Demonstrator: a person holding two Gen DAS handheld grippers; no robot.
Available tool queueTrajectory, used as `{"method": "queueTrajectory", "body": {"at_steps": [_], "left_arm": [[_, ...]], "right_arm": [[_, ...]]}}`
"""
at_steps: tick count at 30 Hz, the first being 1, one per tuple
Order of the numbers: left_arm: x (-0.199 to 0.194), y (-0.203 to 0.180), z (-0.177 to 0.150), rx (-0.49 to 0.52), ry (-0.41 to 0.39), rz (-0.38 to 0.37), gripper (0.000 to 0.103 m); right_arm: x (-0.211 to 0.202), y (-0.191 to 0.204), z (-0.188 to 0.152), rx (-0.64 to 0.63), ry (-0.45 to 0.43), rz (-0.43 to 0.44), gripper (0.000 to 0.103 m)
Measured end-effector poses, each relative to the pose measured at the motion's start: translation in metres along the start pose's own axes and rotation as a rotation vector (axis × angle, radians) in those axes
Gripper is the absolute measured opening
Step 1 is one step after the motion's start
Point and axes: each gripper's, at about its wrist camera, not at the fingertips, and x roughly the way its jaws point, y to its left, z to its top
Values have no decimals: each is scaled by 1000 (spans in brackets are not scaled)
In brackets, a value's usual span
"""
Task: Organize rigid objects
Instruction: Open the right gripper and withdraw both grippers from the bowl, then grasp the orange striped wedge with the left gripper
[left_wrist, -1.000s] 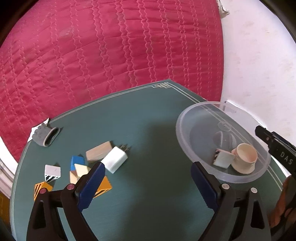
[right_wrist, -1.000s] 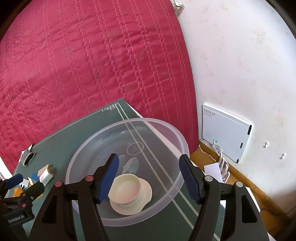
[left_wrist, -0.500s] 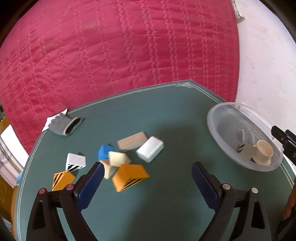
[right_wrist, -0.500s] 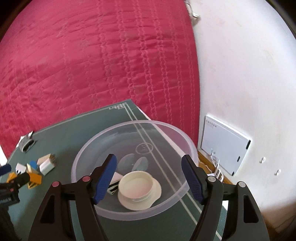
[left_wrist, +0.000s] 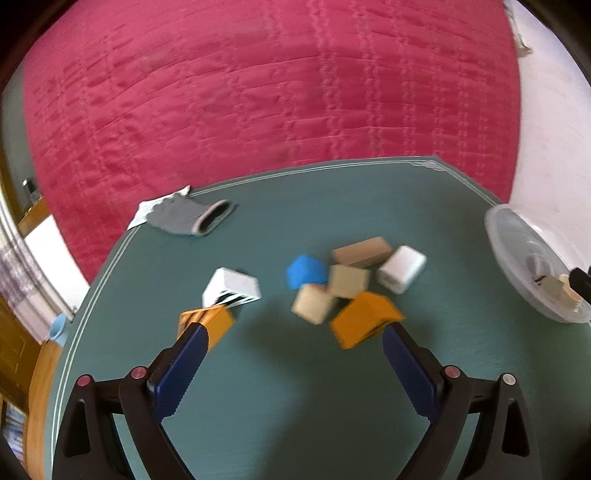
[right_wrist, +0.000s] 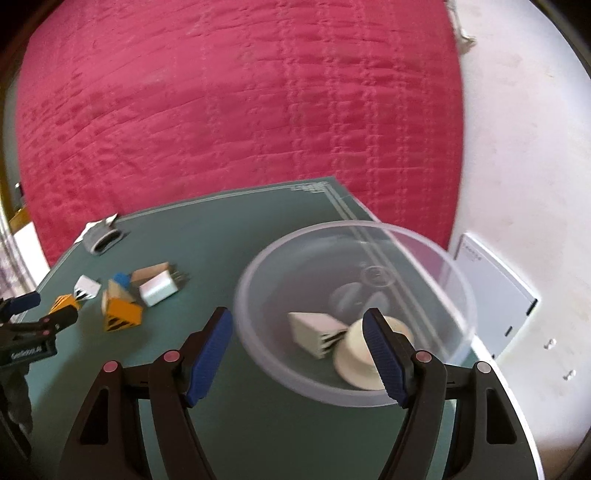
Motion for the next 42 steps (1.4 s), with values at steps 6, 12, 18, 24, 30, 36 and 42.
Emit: {"method": "queueTrajectory", "body": {"at_steps": [6, 12, 18, 24, 30, 36, 42], "left_arm": [[5, 34, -6, -44, 24, 64, 98], [20, 62, -8, -87, 52, 100, 98], [36, 80, -6, -118, 78, 106, 98], [56, 87, -3, -99, 104, 98, 98], [73, 92, 1, -98, 129, 77, 96], [83, 91, 2, -92, 152, 18, 66], [78, 86, -2, -74, 143, -31, 33]], "right_arm": [[2, 28, -3, -29, 36, 80, 74], [7, 52, -10, -66, 71, 138, 74], [14, 70, -15, -99, 101, 180, 74], [21, 75, -23, -106, 139, 201, 74], [27, 77, -26, -112, 162, 211, 74], [33, 80, -28, -118, 188, 215, 74], [42, 88, -27, -100, 221, 244, 74]]}}
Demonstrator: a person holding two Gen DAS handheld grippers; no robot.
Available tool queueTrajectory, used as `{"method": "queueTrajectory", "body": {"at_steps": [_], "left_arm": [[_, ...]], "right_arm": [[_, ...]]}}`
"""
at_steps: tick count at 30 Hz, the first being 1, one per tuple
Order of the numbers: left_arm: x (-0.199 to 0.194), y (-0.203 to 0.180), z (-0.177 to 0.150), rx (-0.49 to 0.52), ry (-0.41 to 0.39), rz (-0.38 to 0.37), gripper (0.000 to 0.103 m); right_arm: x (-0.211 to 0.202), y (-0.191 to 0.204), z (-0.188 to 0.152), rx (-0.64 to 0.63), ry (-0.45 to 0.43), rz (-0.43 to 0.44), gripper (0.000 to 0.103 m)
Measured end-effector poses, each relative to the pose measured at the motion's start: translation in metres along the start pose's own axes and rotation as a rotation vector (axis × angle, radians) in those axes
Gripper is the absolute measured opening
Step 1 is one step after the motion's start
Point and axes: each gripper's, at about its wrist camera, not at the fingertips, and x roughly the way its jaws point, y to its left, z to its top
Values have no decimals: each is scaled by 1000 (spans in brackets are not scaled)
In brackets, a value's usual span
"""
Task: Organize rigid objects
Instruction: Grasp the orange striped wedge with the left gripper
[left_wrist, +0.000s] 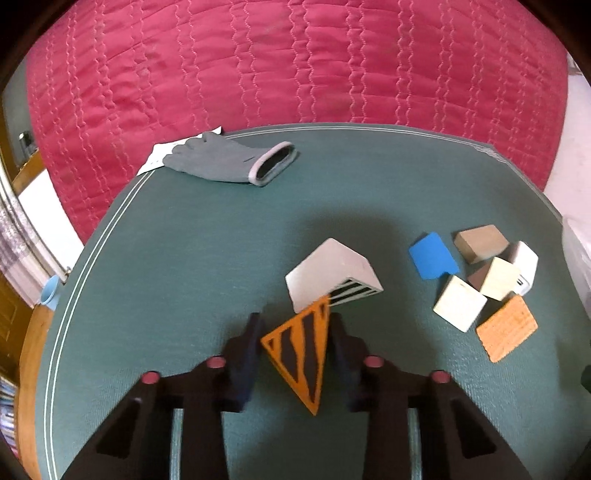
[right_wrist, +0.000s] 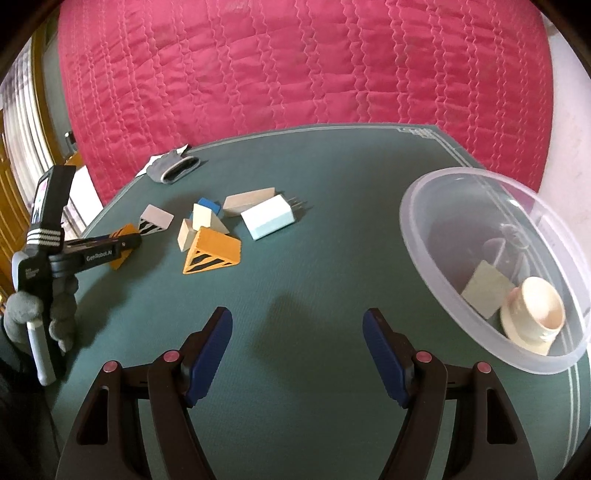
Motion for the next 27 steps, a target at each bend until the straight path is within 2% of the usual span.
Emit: {"method": "queueTrajectory", "body": {"at_steps": [13, 23, 27], "left_arm": [[-14, 5, -5, -41, -16, -12, 32], [-25, 3, -9, -33, -41, -22, 30], [-24, 6, -8, -41, -32, -27, 30]], "right_arm": [[31, 24, 17, -39, 49, 48, 74], [54, 27, 43, -27, 10, -40, 74], [67, 26, 50, -18, 44, -63, 74]]}}
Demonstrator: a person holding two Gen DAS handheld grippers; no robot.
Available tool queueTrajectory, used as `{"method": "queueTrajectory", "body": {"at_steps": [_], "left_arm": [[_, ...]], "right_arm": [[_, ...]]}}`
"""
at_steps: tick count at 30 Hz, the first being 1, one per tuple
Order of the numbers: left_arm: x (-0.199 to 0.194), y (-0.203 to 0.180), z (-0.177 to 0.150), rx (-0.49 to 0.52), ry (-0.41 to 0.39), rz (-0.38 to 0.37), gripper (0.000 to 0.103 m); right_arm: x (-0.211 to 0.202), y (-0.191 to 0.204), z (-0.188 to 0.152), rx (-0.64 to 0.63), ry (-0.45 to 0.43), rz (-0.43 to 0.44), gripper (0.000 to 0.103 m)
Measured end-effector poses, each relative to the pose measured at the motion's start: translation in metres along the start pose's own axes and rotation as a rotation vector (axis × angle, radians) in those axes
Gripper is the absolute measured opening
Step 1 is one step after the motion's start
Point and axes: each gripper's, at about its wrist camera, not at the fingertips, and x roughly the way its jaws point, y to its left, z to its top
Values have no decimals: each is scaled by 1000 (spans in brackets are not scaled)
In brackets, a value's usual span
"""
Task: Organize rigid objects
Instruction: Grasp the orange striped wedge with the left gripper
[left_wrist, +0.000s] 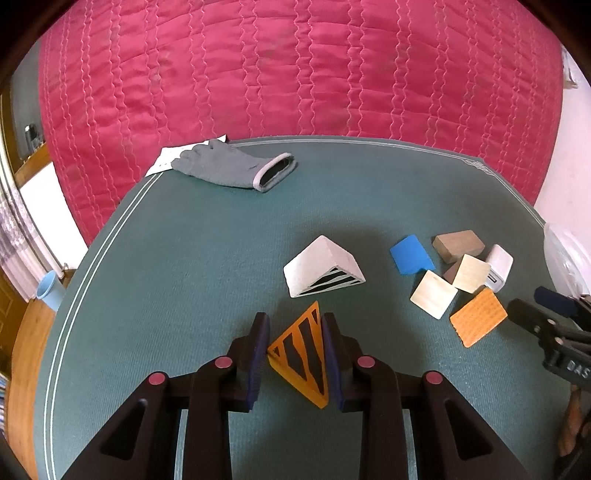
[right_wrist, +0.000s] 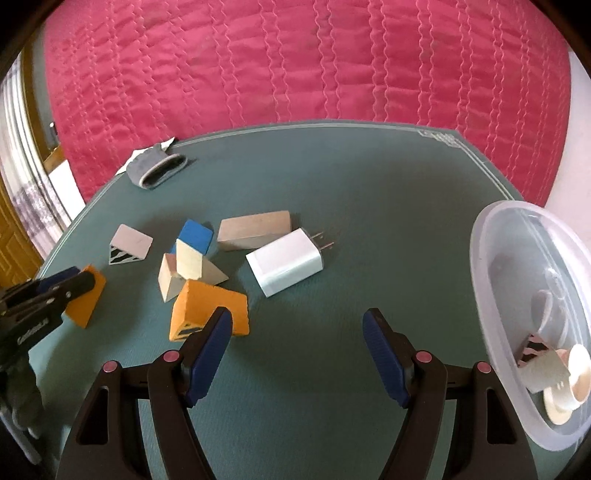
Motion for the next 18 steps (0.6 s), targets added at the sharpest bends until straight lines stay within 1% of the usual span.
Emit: {"method": "queueTrajectory", "body": {"at_steps": [4, 5, 7, 8, 9, 10, 11, 12, 14, 18], "left_arm": [[0, 3, -3, -10, 6, 5, 31], [0, 4, -3, -14, 8, 3, 31], [0, 5, -4, -20, 14, 4, 31], [1, 6, -5, -23, 17, 7, 33], [2, 7, -5, -26, 20, 9, 37], [4, 8, -5, -31, 26, 16, 39], [5, 9, -5, -35, 29, 21, 44], [6, 11, -6, -40, 31, 25, 46], [5, 13, -7, -47, 32, 26, 46], [4, 15, -7, -50, 28, 32, 47]], "right_arm": [[4, 8, 3, -30, 5, -49, 74], [3, 12, 2, -44, 6, -49, 74], [2, 18, -1, -67, 19, -23, 74], [2, 22, -4, -79, 30, -10, 74], [2, 29, -9, -102, 50, 13, 75], [1, 33, -11, -121, 47, 9, 76], [-2, 39, -14, -146, 50, 19, 76], [-5, 44, -17, -158, 52, 57, 75], [-9, 48, -21, -167, 52, 76, 75], [-12, 48, -22, -160, 51, 140, 75]]}}
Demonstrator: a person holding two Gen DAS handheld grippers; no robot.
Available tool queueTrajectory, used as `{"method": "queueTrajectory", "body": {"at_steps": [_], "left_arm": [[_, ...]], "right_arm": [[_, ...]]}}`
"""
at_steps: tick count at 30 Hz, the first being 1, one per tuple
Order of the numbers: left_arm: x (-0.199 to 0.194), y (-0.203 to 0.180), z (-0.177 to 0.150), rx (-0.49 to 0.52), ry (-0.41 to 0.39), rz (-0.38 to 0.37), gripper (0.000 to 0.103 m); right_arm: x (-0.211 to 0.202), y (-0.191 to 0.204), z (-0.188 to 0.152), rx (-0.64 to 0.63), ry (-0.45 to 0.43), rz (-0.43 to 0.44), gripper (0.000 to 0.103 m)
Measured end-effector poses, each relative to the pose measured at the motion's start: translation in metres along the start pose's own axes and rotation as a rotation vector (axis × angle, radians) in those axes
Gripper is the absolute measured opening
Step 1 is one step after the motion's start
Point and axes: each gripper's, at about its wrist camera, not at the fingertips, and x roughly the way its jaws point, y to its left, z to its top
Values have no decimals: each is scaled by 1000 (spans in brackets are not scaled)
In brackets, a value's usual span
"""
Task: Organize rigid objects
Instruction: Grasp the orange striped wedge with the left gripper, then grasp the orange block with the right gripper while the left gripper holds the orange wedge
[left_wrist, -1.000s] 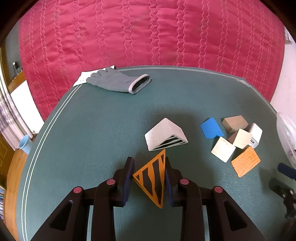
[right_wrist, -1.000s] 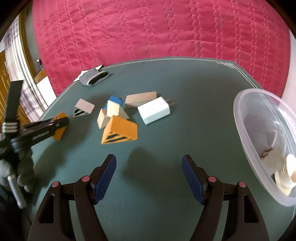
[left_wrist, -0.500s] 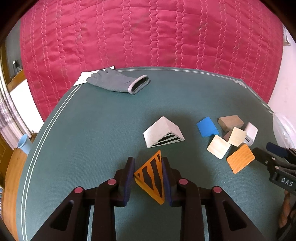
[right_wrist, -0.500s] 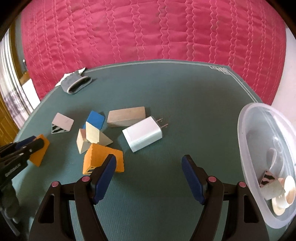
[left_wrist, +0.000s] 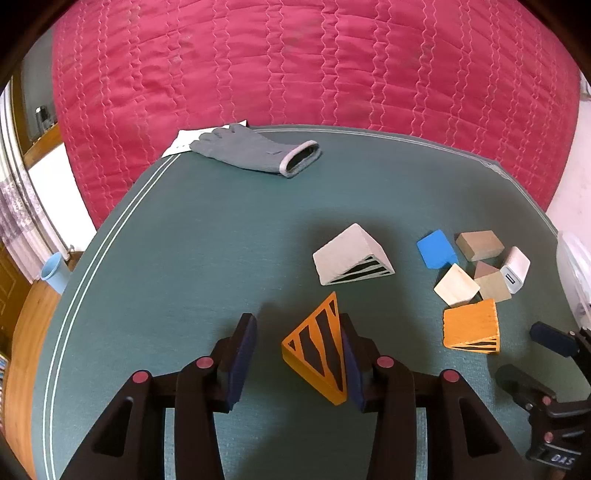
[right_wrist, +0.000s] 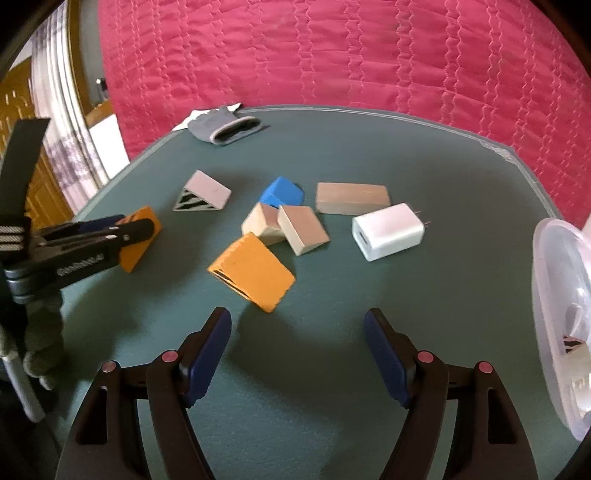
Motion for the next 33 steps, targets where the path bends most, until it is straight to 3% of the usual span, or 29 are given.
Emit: {"method": "queueTrajectory", "body": {"at_steps": [4, 9, 12, 19, 23, 30, 33], "left_arm": [[1, 0, 0, 3, 3, 3, 47], [2, 2, 0, -1, 4, 13, 64], [2, 5, 1, -10, 3, 14, 70], [4, 7, -1, -14, 14, 3, 70], [4, 4, -1, 0, 17, 3, 70], [6, 3, -2, 9, 23, -4, 37], [5, 2, -3, 6, 20, -12, 30]], "right_arm": [[4, -2, 6, 5, -4, 58, 75], [13, 9, 18, -72, -17, 81, 74], [20, 18, 24, -123, -15, 82, 68], [28, 29, 27, -168, 4, 100, 51], [25, 28, 24, -168, 2, 93, 50], [14, 17, 15, -118, -6, 83, 47], [6, 10, 9, -91, -15, 78, 45]]}}
